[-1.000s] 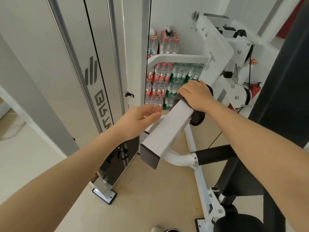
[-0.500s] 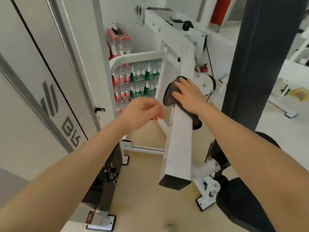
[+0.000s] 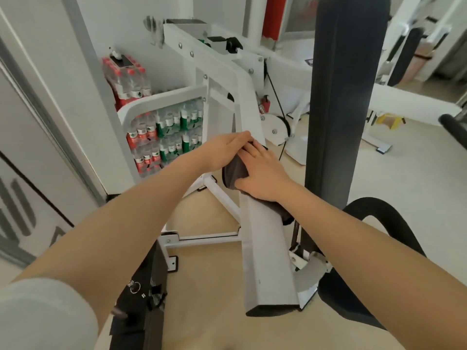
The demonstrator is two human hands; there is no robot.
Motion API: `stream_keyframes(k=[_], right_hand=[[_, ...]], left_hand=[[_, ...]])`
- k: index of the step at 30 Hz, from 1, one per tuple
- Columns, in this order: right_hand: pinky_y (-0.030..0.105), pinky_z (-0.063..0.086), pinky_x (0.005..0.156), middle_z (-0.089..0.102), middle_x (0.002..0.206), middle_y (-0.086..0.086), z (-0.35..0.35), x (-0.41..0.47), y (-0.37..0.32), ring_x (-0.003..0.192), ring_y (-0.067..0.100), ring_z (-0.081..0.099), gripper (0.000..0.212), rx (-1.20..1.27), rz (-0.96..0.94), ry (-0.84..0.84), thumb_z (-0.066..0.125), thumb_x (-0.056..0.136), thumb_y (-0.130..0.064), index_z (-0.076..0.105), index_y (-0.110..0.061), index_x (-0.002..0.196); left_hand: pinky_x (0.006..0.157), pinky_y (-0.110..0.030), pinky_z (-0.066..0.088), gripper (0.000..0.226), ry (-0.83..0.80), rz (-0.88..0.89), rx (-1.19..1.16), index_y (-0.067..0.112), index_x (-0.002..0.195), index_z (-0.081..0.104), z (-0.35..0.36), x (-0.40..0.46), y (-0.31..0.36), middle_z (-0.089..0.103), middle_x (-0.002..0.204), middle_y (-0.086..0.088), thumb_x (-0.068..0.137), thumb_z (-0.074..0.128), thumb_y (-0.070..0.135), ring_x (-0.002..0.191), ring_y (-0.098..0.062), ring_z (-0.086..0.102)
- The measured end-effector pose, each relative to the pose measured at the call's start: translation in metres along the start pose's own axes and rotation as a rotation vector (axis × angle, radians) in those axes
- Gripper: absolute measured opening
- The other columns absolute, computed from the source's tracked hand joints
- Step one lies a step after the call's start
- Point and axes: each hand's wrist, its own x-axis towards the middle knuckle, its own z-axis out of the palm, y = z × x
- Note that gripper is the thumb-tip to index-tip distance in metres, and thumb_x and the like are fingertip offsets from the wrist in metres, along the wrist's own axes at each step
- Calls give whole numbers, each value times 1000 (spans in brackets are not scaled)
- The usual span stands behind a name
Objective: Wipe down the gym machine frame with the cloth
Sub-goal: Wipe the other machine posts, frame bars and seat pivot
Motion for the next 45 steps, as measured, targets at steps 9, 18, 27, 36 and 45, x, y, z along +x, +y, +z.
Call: stream_keyframes(k=[9,18,27,36,45], right_hand=[[36,27,103,65,80,1,-10,0,8,99,24,54,56,-141,-438,-62,22,77,-42,70,-14,77],[35,36,89,59,61,-7,-17,-61,-26,64,17,49,50,-369,-707,-310,18,84,-37,59,-18,62],[31,28,94,63,71,-9,-12,-104,-36,76,15,51,49,-291,-717,-367,22,84,-35,67,-22,74],[25,24,99,66,70,-5,-10,-45,-28,81,18,52,56,-357,-498,-256,18,74,-39,70,-18,70],[34,29,104,63,70,-5,-7,-77,-18,77,18,54,36,-137,-623,-132,39,88,-28,66,-15,68]], left_hand=[[98,-24,20,59,57,-50,0,27,136,43,-6,-3,-29,37,147,0,96,10,54,134,-18,32],[97,-11,30,35,-36,69,-149,26,133,47,19,-44,-41,48,129,17,101,35,20,117,2,44],[93,-3,21,44,-63,34,-240,25,142,35,32,-48,-41,35,147,6,101,31,10,132,-7,34],[92,-2,19,43,-68,2,-378,20,140,38,34,-49,-39,37,145,7,99,33,7,136,-6,27],[97,-7,20,43,-74,10,-388,18,141,38,32,-47,-37,36,146,7,99,31,7,135,-6,27]])
